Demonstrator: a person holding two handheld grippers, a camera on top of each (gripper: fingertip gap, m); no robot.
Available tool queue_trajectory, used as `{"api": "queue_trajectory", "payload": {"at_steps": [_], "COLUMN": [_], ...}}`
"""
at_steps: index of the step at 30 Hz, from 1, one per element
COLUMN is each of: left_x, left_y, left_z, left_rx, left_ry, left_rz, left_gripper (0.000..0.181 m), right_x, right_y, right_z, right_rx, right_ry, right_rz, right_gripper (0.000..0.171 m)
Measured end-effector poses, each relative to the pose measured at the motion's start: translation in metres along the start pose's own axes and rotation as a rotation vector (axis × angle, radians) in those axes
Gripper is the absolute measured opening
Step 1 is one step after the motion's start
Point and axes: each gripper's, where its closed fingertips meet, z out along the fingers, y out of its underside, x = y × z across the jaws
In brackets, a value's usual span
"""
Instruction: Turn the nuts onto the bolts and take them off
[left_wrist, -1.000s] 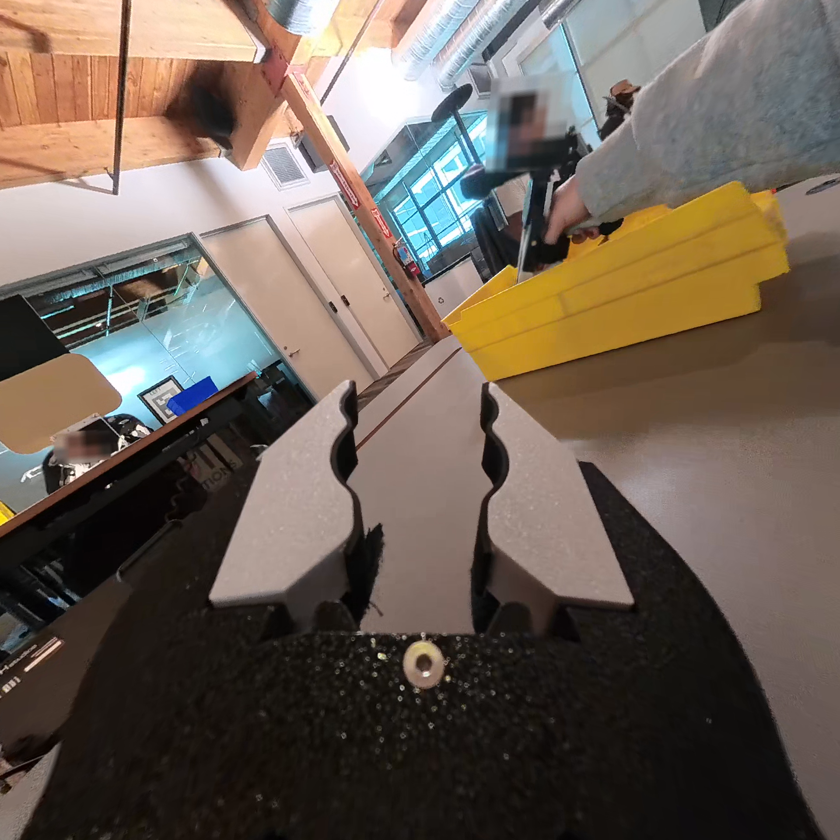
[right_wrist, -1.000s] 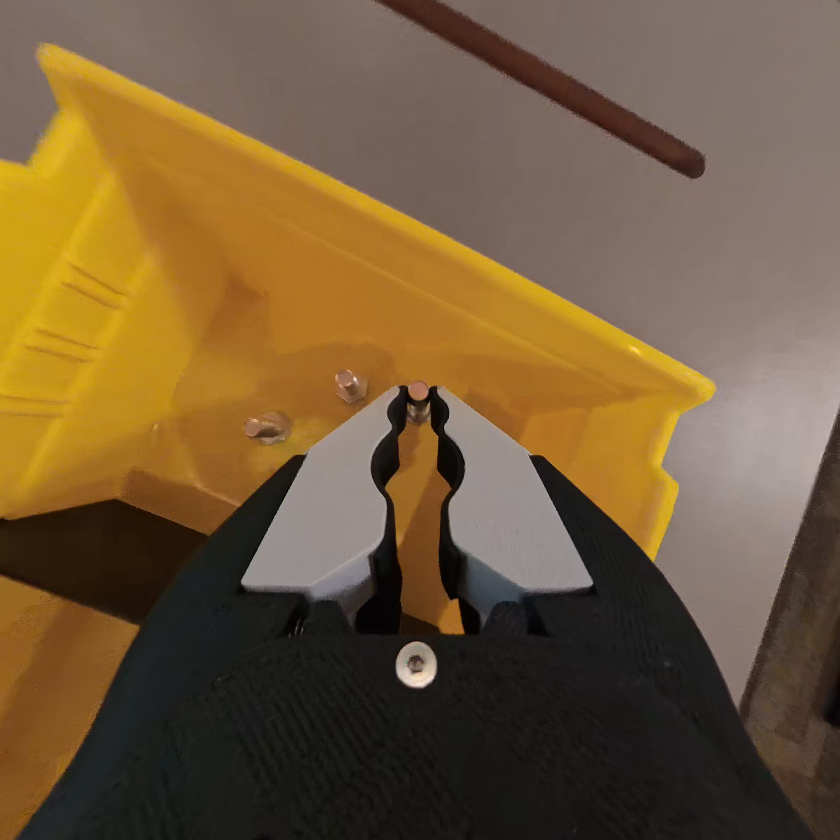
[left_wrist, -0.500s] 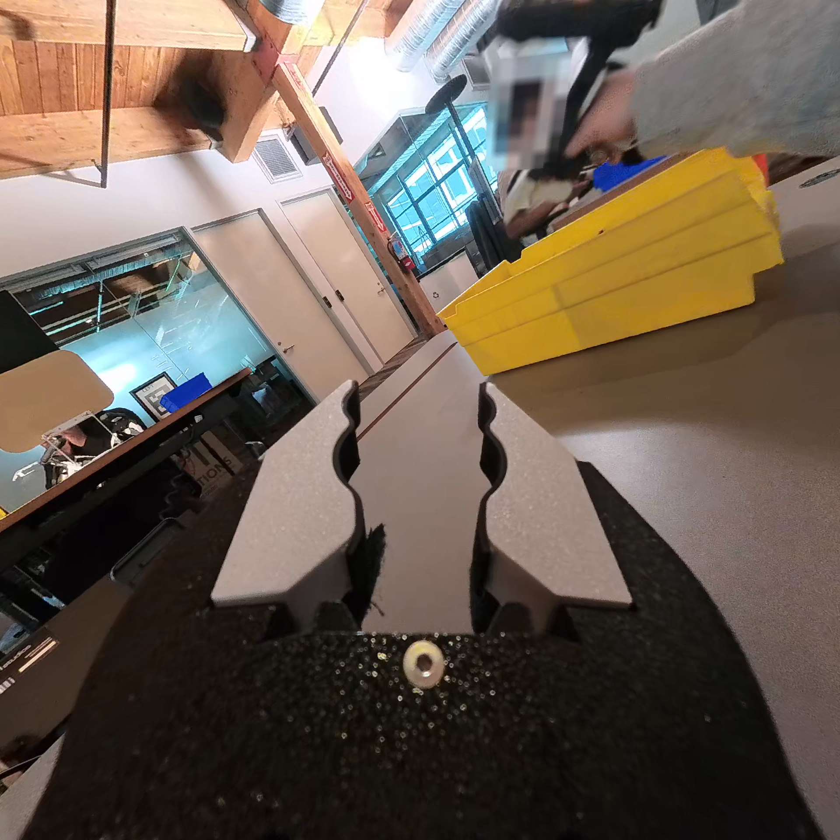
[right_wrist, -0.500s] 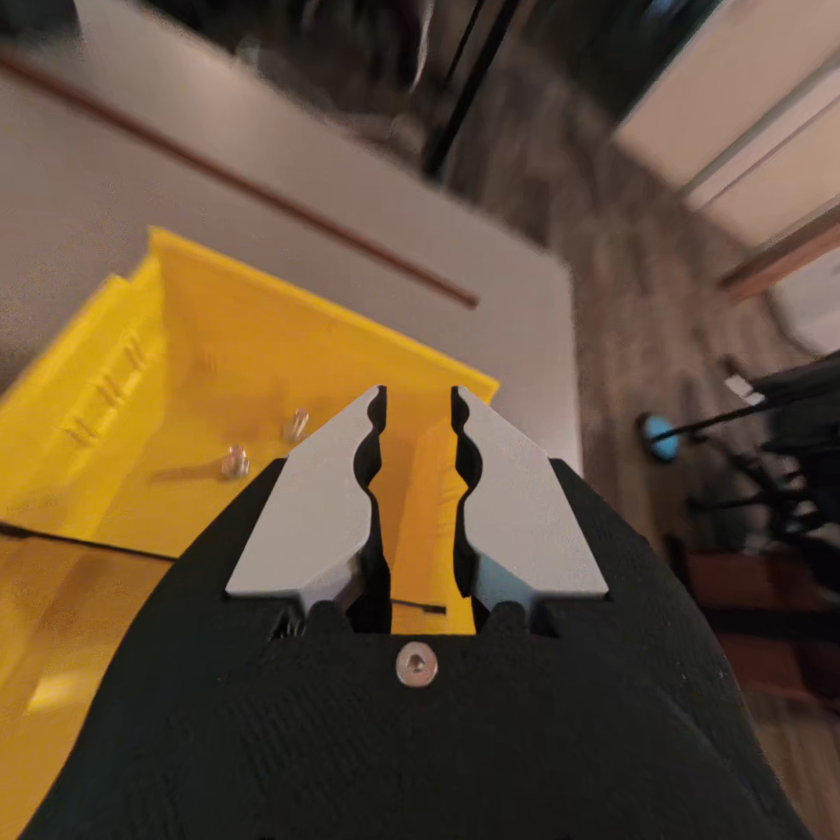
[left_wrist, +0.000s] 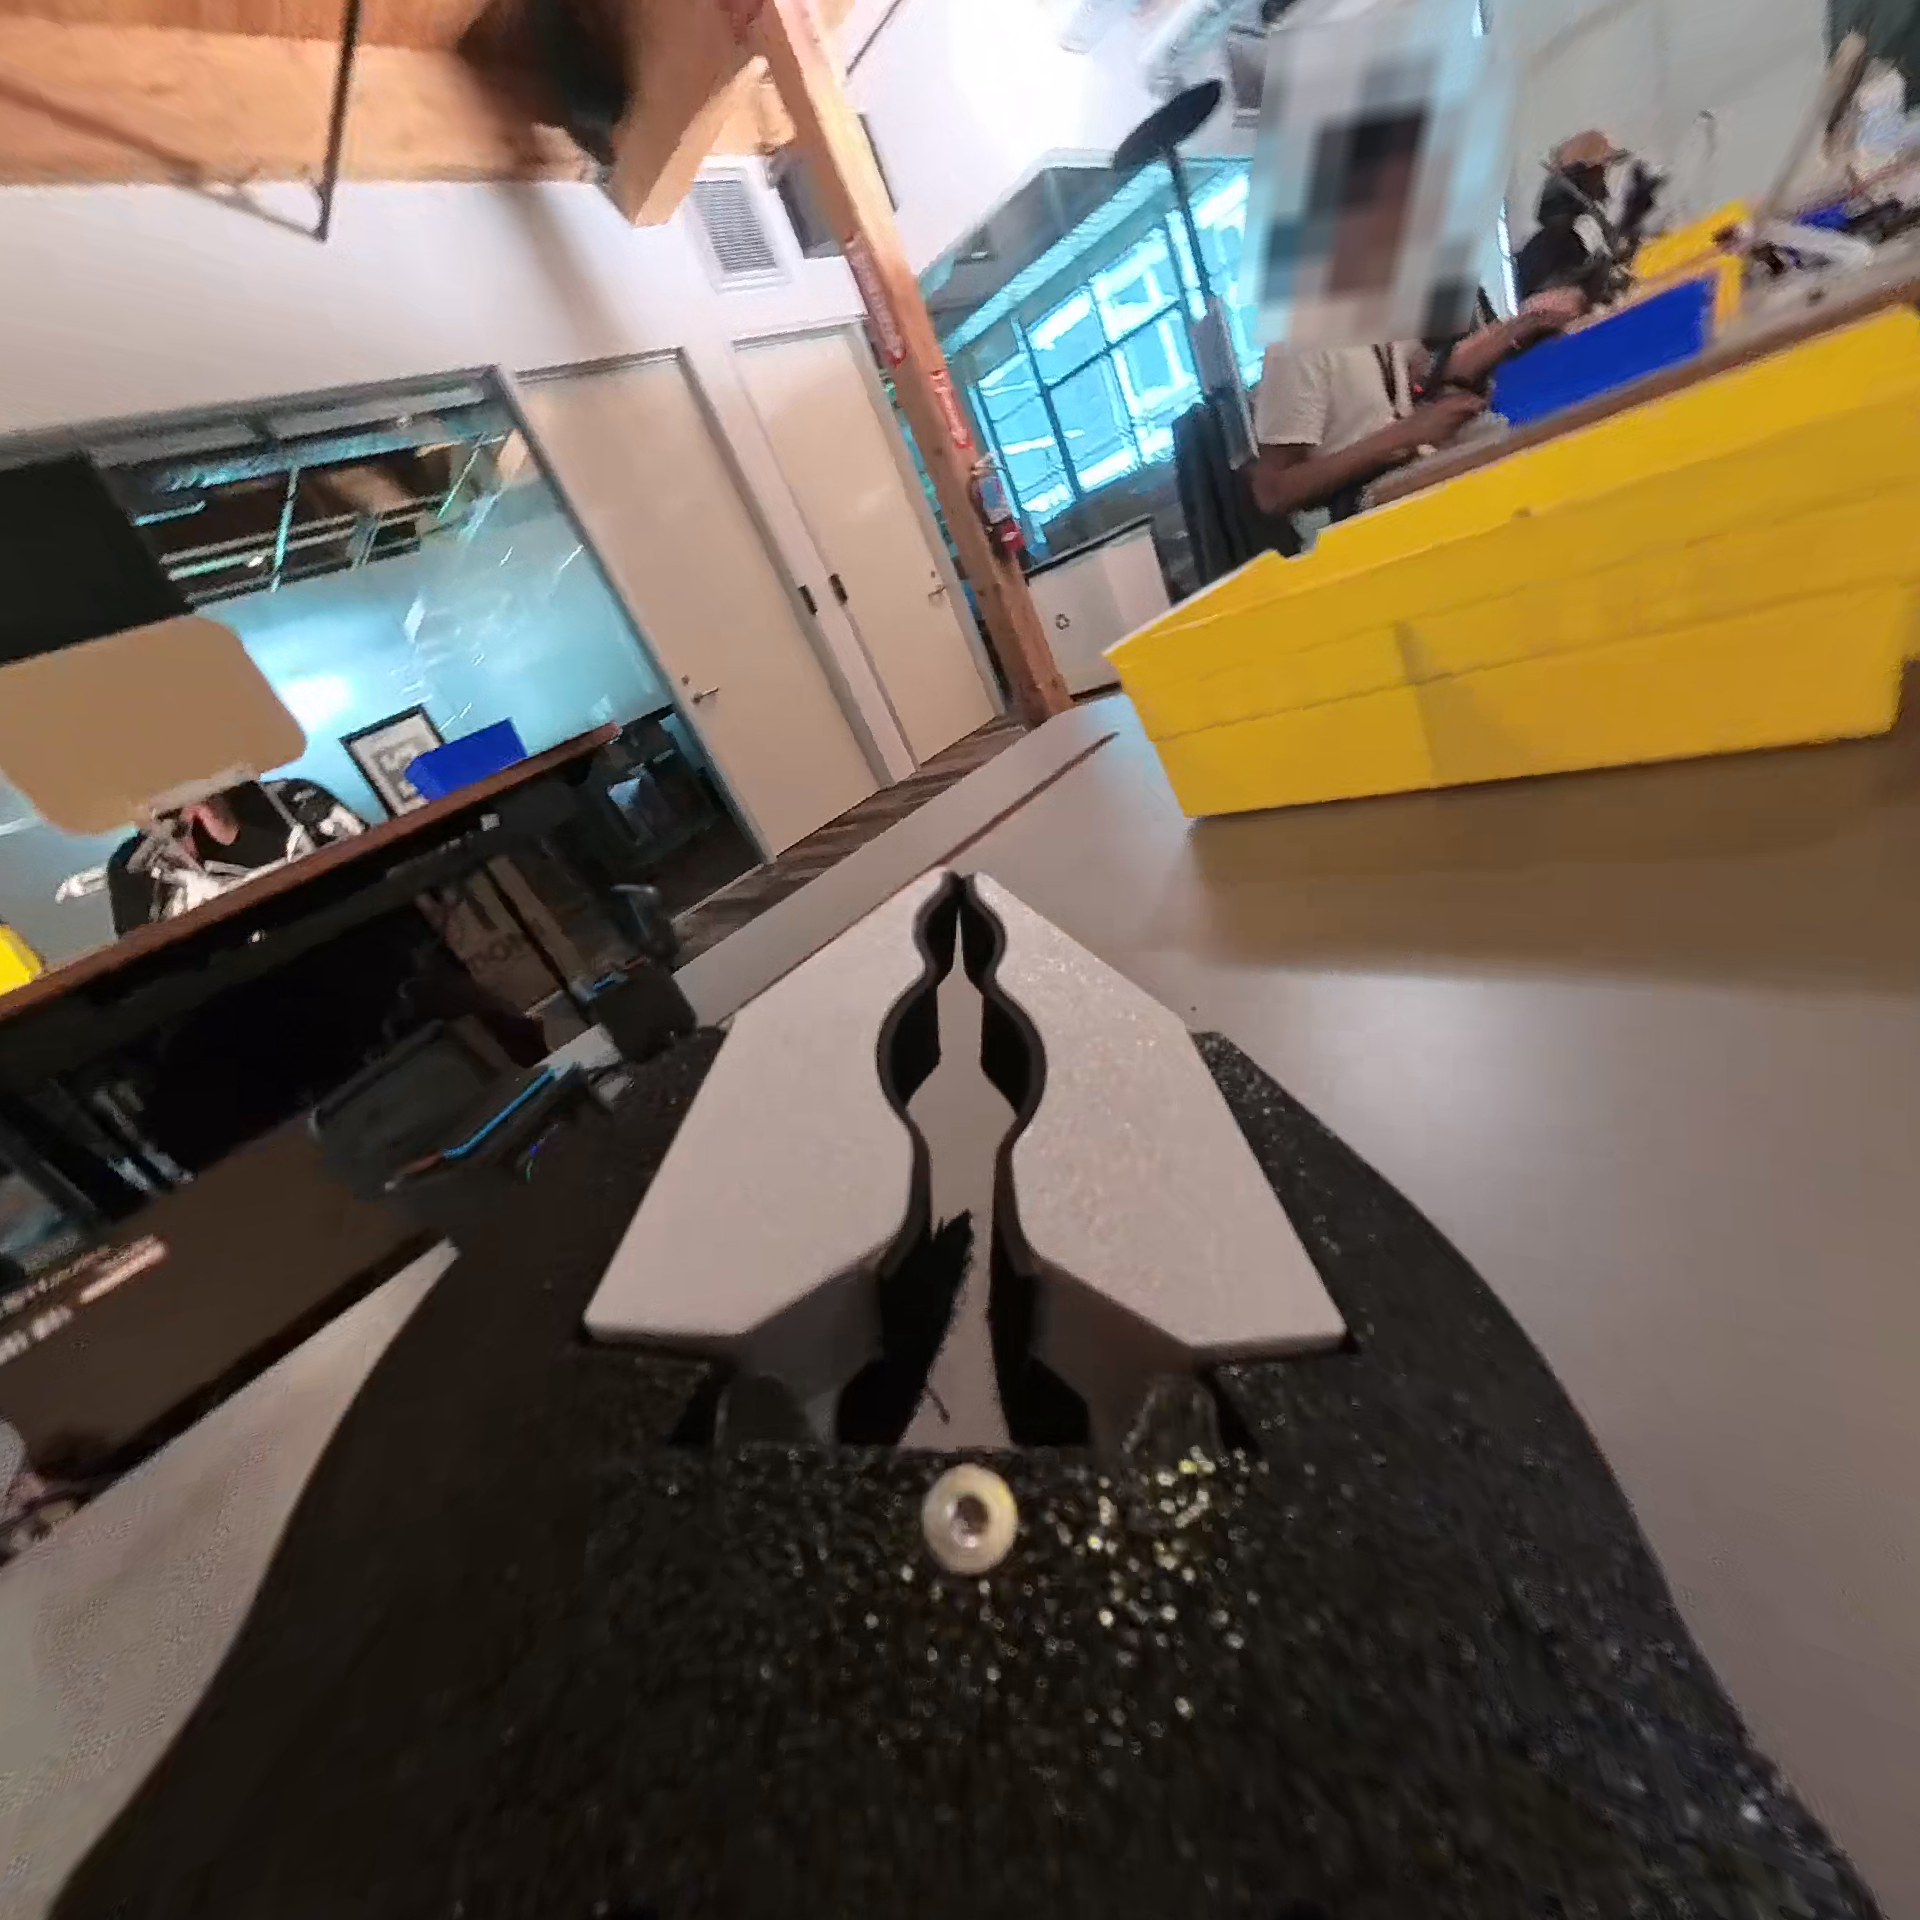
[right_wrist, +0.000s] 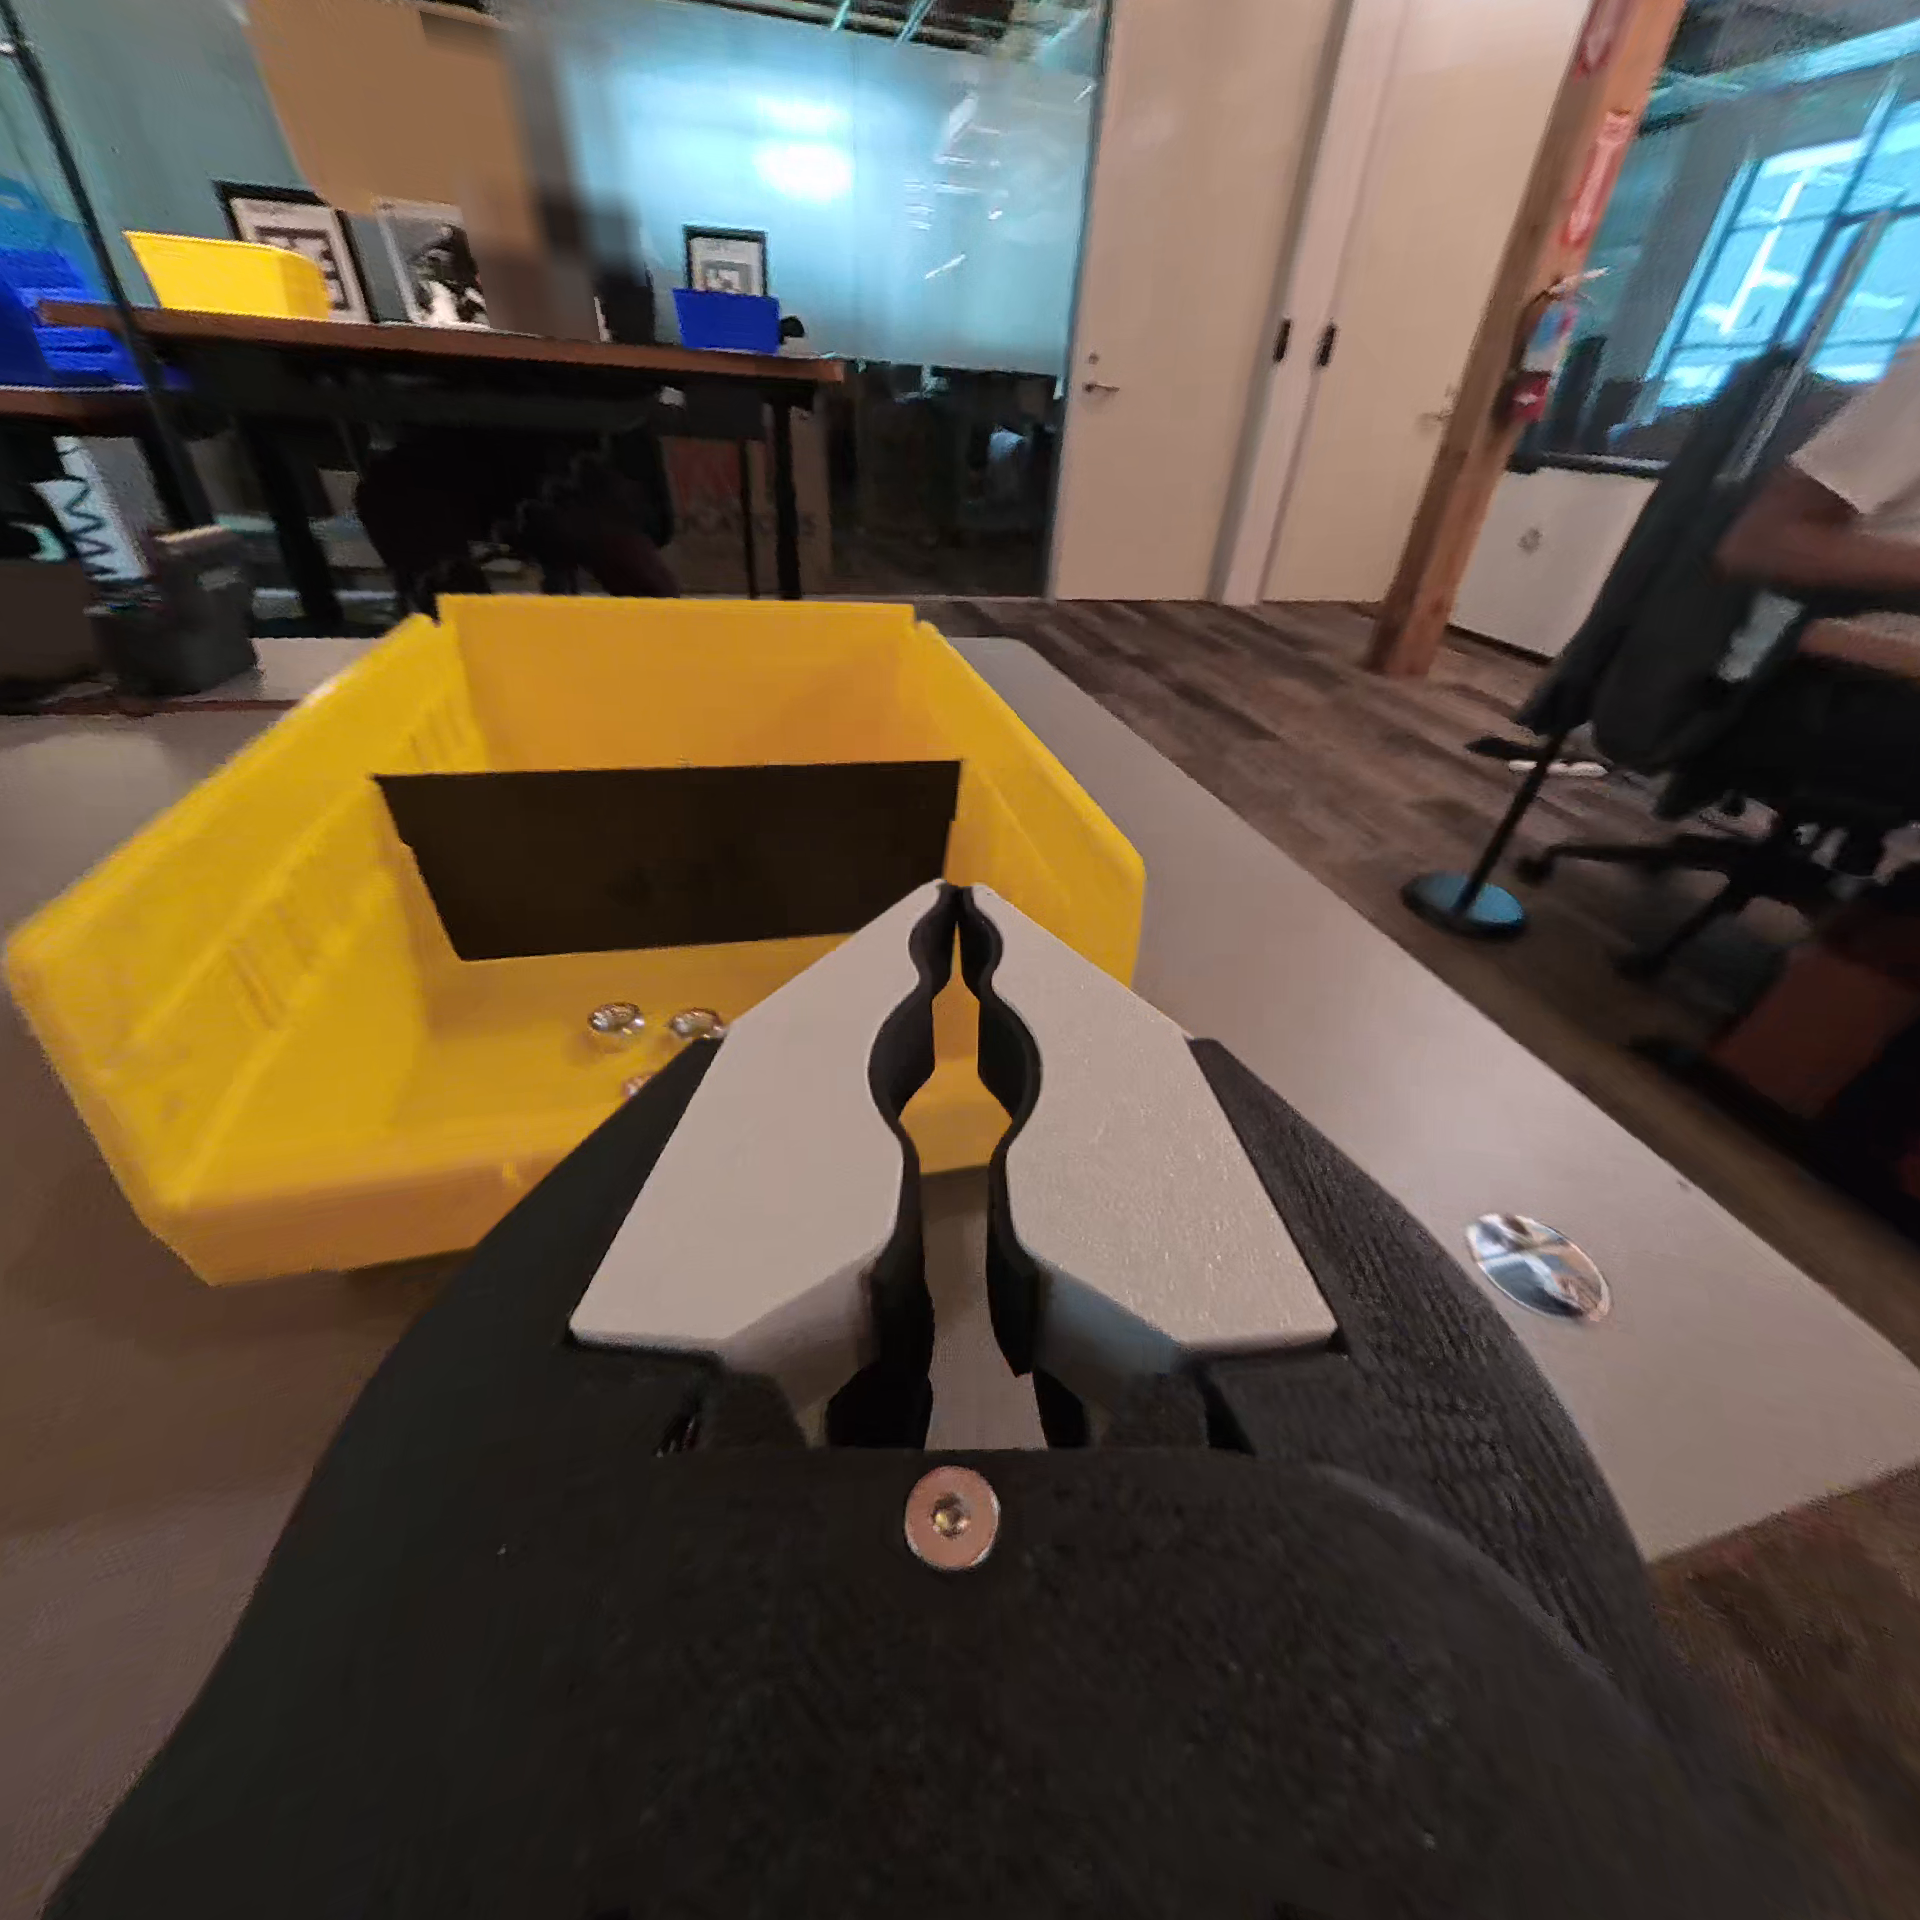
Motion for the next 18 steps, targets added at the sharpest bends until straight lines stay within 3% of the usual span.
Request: {"api": "queue_trajectory", "payload": {"at_steps": [7,11,16,18], "left_x": [-0.029,-0.05,-0.072,-0.073], "left_y": [0.002,-0.001,-0.02,-0.034], "left_z": [-0.021,-0.041,-0.068,-0.079], "left_rx": [-0.011,-0.017,-0.007,-0.049], "left_ry": [-0.128,-0.275,-0.389,-0.399], "left_rz": [-0.039,-0.06,-0.221,-0.197], "left_gripper": [0.0,0.0,0.094,0.116], "right_x": [0.004,0.007,0.018,0.024], "right_y": [0.027,0.013,0.011,0.019], "right_z": [0.01,0.01,0.027,0.041], "right_rx": [-0.044,0.004,-0.035,-0.102], "right_ry": [0.059,0.079,0.052,0.041], "right_rz": [-0.099,-0.131,-0.038,-0.008], "right_gripper": [0.0,0.006,0.054,0.066]}}
